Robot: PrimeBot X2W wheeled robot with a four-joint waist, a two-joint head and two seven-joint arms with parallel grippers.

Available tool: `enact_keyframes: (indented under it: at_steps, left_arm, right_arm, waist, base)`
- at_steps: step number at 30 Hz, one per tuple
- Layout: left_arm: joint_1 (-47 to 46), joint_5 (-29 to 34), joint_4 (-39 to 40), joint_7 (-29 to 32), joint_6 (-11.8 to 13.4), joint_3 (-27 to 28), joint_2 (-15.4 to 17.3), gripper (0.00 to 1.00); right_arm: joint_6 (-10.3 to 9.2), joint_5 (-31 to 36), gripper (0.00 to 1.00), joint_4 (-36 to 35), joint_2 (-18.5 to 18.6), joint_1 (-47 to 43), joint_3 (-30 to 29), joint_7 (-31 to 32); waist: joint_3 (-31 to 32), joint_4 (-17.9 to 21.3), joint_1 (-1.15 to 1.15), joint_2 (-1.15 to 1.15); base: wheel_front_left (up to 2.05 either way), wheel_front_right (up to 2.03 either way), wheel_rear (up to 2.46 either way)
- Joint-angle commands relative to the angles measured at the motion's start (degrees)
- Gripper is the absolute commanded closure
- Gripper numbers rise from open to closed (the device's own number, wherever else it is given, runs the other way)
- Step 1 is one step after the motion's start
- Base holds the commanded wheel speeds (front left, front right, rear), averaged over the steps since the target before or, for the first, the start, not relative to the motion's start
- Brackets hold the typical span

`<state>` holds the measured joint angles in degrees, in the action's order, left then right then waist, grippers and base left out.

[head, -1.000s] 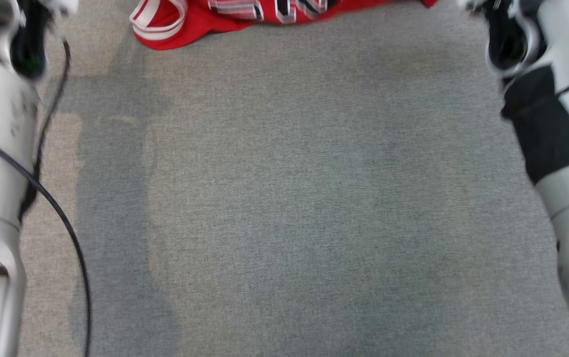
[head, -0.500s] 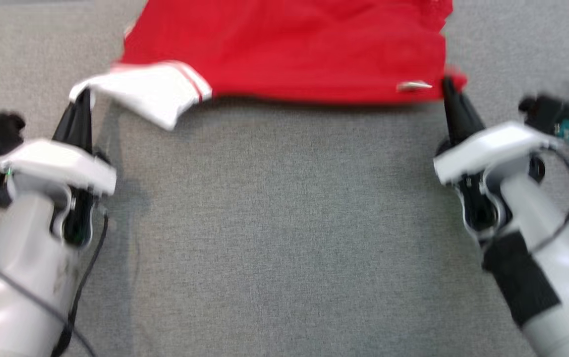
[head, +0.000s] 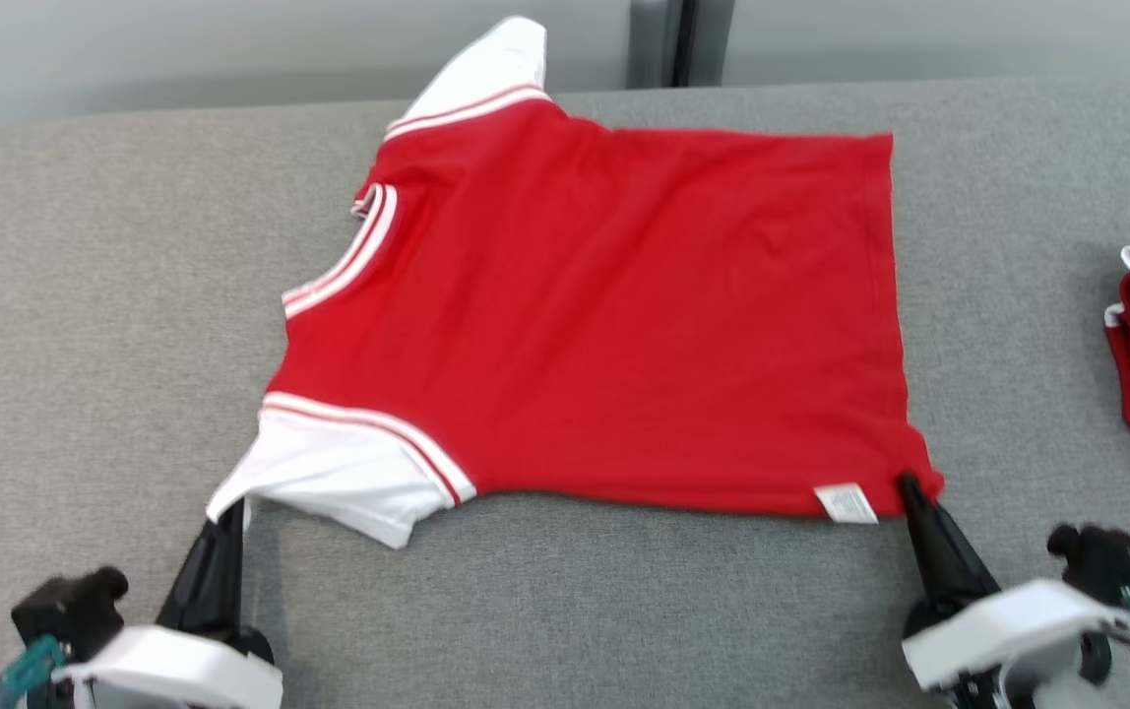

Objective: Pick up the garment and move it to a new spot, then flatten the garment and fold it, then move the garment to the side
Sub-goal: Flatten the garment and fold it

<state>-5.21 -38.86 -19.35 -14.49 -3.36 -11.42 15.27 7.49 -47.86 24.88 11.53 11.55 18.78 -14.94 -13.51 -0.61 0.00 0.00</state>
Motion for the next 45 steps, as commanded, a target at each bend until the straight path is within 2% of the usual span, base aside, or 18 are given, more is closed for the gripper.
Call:
enact_keyframes:
  at_steps: [1,4,7,13,17,21,27,35,45]
  left_arm:
    - [2.3,0.4,2.1,0.3,1.3,0.3,0.5,1.00]
    - [8.0,-0.4,8.1,2.4,3.8,0.3,0.5,1.00]
    - [11.8,-1.1,12.0,3.9,5.0,0.3,0.7,1.00]
    - [19.8,-0.3,21.8,7.5,9.5,0.2,2.1,1.00]
    - [22.5,1.3,27.5,9.9,12.1,-0.7,3.3,1.00]
    - [23.2,2.5,30.9,11.5,13.5,-0.7,4.3,1.00]
    - [19.2,2.0,32.7,15.0,12.7,-0.9,6.4,1.00]
    - [7.9,1.2,31.3,19.4,8.9,-1.0,9.6,1.00]
    - [-0.7,-0.3,23.5,18.8,5.8,-1.6,8.4,1.00]
  right_arm:
    - [0.02,0.5,1.00,-1.3,0.8,-2.8,-1.1,-0.2]
    - [0.01,1.6,1.00,-4.7,1.1,-9.2,-3.9,0.9]
    - [0.01,2.9,1.00,-7.1,0.7,-13.7,-6.4,2.4]
    - [0.00,8.1,1.00,-15.0,-2.6,-24.8,-15.0,8.5]
    - [0.01,12.4,1.00,-21.1,-5.5,-28.3,-19.3,12.5]
    - [0.01,15.0,1.00,-25.7,-7.3,-29.5,-21.5,15.8]
    - [0.02,16.1,1.00,-29.3,-8.4,-26.2,-22.3,19.5]
    - [0.02,16.6,1.00,-28.6,-8.5,-16.4,-21.6,23.0]
    - [0.02,15.8,1.00,-22.9,-8.5,-8.7,-19.6,20.6]
  waist:
    - [1.7,-0.8,0.00,0.00]
    - [3.6,-1.5,0.00,0.00]
    - [4.5,-2.1,0.00,0.00]
    - [6.1,-3.3,0.00,0.00]
    - [6.0,-3.2,0.00,0.00]
    - [5.3,-2.8,0.00,0.00]
    - [2.1,-2.0,0.00,0.00]
    - [-3.6,-0.8,0.00,0.00]
    - [-8.0,0.0,0.00,0.00]
  base:
    - [0.00,0.00,0.00]
    - [0.00,0.00,0.00]
    - [0.00,0.00,0.00]
    - [0.00,0.00,0.00]
    - [0.00,0.00,0.00]
    - [0.00,0.00,0.00]
    - [0.00,0.00,0.00]
    - [0.00,0.00,0.00]
    - [0.00,0.00,0.00]
